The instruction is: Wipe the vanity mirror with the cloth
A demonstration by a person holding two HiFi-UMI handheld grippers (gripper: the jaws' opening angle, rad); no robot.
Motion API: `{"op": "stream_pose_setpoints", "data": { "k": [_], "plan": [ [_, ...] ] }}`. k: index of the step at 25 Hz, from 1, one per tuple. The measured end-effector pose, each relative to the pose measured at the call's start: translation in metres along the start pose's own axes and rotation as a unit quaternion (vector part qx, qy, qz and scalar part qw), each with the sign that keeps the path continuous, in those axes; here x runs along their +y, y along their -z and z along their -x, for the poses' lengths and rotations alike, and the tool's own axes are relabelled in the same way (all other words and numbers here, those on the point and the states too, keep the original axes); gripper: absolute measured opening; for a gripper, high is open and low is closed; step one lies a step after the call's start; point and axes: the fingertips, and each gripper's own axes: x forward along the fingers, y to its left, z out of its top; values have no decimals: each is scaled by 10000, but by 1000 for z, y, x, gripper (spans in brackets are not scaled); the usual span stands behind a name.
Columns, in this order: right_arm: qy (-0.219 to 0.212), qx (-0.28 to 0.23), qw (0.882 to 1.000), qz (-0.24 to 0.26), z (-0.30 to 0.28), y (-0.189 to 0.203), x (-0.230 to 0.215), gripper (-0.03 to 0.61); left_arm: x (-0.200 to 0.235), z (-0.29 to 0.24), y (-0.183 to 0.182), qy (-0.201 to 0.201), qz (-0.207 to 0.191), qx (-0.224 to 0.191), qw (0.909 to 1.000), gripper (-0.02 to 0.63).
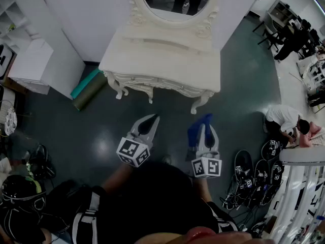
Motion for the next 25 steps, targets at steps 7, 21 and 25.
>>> {"op": "stream_pose_setpoints", "data": {
  "k": [7, 21, 25],
  "plan": [
    [-30, -15, 10000, 32, 5, 5, -5, 35, -5, 3, 4, 7, -25, 18, 10000, 9],
    [28, -147, 9993, -339, -9, 1, 20, 35, 21, 24, -9, -207, -101, -77, 9997, 9],
    [58, -158, 9994, -300, -13, 10, 36, 35, 41, 37, -14, -303, -202, -113, 9993, 11]
  ]
}}
